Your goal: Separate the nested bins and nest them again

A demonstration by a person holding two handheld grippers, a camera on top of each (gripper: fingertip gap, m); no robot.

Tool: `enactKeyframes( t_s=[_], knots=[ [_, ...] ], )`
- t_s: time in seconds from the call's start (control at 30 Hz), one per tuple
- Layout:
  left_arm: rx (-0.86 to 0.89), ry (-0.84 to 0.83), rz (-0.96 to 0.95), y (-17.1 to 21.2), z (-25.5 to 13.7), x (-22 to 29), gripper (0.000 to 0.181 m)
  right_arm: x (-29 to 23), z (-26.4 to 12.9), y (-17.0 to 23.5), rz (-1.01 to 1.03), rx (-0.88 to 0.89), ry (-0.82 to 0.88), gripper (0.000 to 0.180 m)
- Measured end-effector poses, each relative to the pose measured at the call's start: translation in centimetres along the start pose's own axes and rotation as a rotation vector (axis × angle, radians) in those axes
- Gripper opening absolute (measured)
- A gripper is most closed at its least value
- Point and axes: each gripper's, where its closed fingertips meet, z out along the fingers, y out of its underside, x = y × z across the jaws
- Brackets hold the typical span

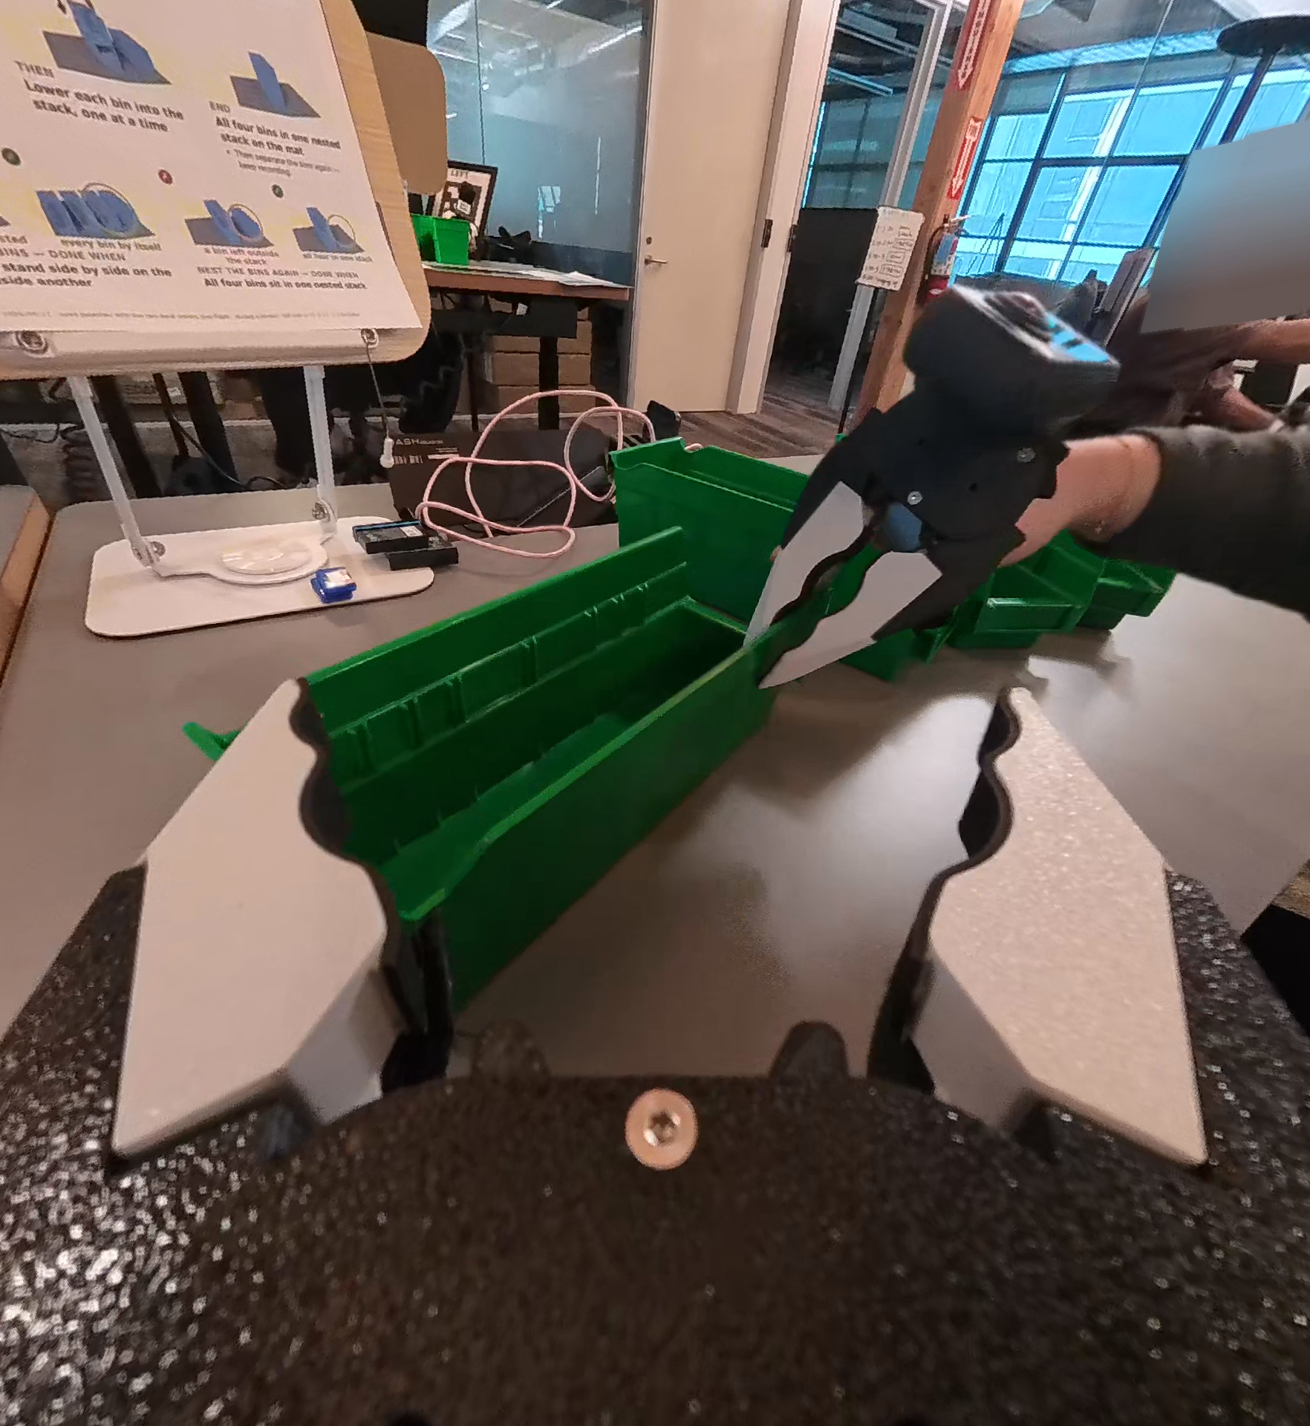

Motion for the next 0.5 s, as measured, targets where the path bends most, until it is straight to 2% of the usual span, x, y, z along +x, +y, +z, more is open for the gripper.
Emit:
enactKeyframes(
  t_s=[0.07,0.2,0.27,0.37,0.47,0.5],
  knots=[
    [0.003,0.014,-0.001,-0.1,0.3,0.3,0.159,0.4,0.3,0.6,0.111,-0.006,0.041,0.003],
    [-0.008,0.068,-0.043,-0.1,1.0,1.3,0.158,2.1,0.2,2.3,0.4,-0.043,0.236,0.002],
    [-0.031,0.084,-0.057,0.2,1.4,1.7,0.158,1.7,-0.2,1.7,0.535,-0.001,0.24,0.002],
    [-0.051,0.08,-0.048,0.4,2.1,1.8,0.158,-0.1,-0.5,0.3,0.699,0.047,0.173,0.023],
    [-0.05,0.096,-0.048,0.3,2.5,2.2,0.158,-1.8,-0.8,-2.1,0.77,0.137,0.12,0.04],
    [-0.05,0.096,-0.045,0.3,2.6,2.3,0.158,-2.3,-0.9,-3.1,0.782,0.172,0.107,0.052]
  ],
)
